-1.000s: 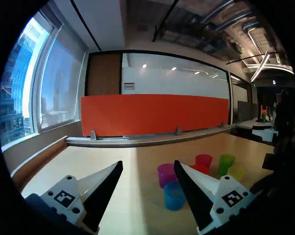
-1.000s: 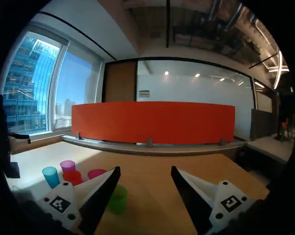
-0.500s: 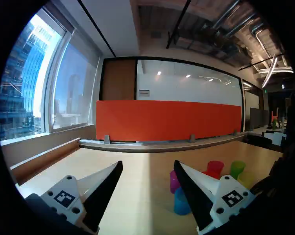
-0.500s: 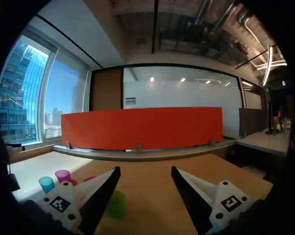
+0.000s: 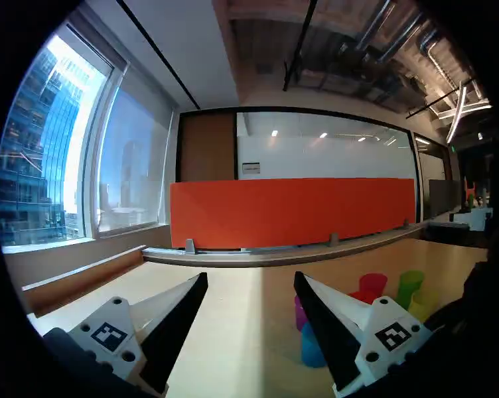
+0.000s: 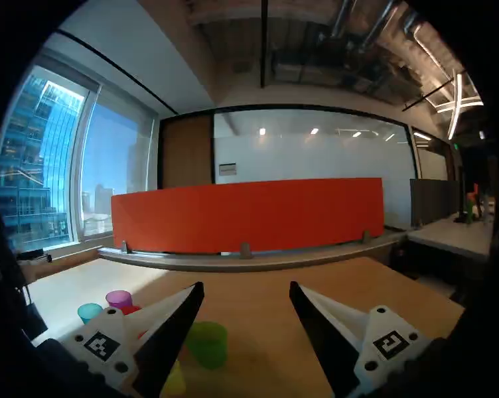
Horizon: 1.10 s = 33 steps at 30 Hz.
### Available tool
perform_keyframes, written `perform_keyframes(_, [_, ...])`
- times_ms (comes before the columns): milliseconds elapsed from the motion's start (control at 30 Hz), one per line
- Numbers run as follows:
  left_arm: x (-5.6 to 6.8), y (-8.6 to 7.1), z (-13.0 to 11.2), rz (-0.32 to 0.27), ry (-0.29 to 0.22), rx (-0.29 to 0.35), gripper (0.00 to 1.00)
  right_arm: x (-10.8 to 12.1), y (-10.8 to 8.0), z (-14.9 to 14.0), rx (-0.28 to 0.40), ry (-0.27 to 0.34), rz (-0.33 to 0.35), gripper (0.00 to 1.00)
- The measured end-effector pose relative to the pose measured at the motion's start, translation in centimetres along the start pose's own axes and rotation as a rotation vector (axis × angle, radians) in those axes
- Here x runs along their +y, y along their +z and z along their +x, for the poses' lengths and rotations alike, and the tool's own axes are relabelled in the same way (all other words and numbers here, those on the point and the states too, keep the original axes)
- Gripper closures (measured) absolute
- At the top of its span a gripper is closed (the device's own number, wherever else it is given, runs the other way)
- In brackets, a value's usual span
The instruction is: Pour water
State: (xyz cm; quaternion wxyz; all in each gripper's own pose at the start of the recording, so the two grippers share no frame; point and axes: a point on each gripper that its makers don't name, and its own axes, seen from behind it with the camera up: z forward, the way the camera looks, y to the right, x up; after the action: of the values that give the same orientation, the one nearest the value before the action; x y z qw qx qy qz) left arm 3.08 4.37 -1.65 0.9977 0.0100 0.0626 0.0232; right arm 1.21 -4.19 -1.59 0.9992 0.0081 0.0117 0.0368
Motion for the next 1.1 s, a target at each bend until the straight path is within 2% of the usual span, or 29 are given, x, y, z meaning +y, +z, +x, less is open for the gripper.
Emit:
perform_keyframes(167, [-0.3,0.1,-1.2,0.004,0.012,-0.002,0.03,-0.1,0.1,0.6,0.002,-0.009,0.000,0.00])
perform_keyframes(367, [-1.7,0.3,-2.5,0.025,0.011,-0.009,0.03,0.3,0.1,0.5,-0.011,-0.026,-0.020,0.00])
perform_keyframes(567, [-2.7,0.4,-3.5,0.035,0.012,-0.012,0.03,-0.5,-0.1,0.1,-0.024,-0.032,-0.004,0.00])
perform_keyframes(867, [-3.1,0.6,-4.7,0.034,0.014,-0.011,0.03,-1.5,0.1,-0.2,-0.035,-0.041,0.008,0.00])
perform_keyframes(1100, [-3.1,0.8,-5.2,0.023,-0.011,-0.017,0.03,-1.7,0.0,-0.8,-0.049,-0.056,0.005,0.00])
